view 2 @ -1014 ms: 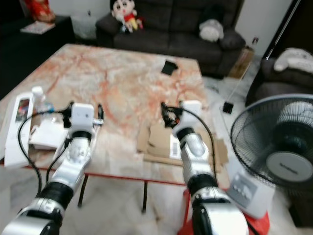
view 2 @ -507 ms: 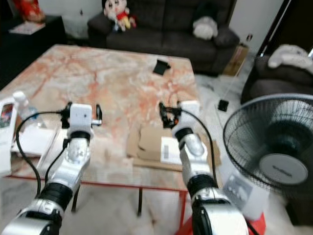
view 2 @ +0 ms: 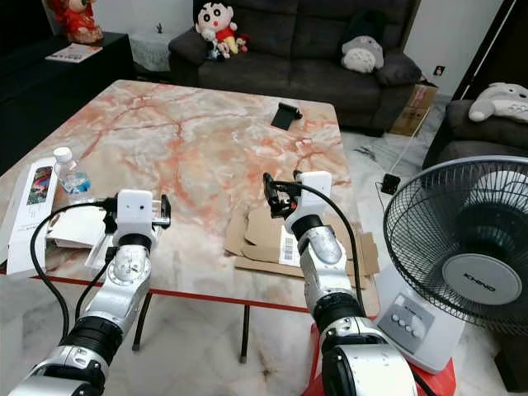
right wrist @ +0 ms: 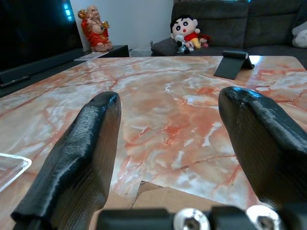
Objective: Picking trash to rubbish bin
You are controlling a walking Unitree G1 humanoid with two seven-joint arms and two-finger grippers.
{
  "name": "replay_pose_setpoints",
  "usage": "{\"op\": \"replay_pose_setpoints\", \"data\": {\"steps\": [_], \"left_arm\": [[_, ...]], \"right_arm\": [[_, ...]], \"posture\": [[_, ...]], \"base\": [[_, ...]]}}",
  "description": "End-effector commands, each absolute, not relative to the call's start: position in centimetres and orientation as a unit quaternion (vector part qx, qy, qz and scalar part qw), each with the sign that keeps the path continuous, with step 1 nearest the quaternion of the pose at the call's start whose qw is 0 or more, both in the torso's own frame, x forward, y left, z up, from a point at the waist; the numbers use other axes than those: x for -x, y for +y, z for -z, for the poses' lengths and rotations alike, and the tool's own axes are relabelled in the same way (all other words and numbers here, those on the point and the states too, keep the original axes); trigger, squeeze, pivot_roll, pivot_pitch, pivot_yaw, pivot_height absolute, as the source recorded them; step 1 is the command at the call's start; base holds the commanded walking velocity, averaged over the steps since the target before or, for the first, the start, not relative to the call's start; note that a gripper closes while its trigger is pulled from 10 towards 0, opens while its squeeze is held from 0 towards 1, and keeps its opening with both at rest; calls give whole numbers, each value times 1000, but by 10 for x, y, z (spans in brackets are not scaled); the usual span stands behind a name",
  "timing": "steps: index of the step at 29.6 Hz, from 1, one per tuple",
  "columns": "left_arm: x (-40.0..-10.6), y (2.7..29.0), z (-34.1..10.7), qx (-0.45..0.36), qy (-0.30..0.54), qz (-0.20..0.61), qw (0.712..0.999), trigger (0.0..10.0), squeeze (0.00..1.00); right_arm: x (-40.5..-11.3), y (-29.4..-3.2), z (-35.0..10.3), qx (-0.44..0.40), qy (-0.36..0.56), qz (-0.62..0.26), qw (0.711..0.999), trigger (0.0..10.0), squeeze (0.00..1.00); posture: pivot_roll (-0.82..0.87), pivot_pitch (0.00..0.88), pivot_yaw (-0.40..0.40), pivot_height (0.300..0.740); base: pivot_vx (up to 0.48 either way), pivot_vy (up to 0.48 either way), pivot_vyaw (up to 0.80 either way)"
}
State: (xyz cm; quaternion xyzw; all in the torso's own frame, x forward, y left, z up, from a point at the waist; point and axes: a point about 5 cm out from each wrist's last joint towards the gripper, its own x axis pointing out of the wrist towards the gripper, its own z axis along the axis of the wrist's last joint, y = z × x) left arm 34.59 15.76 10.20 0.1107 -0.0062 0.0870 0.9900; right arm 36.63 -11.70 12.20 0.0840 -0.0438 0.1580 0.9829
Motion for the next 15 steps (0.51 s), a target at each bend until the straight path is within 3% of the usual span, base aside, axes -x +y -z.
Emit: {"op": "replay_pose_setpoints", "data": {"steps": [1,15], "left_arm": [[-345,157,-91,-107,32,-81,990,10000,0],[-347,156,-84,-101,84,-72,989,10000,0]], "right_arm": [[-368,-120,-127,-79,-50,-157,983,10000,0],[-368,-120,-126,-77,-46,-160,983,10000,0]], "posture": [[-77,0,-93,740],[-76,0,-102,740]], "base": [[0,0,0],[0,0,0]]}}
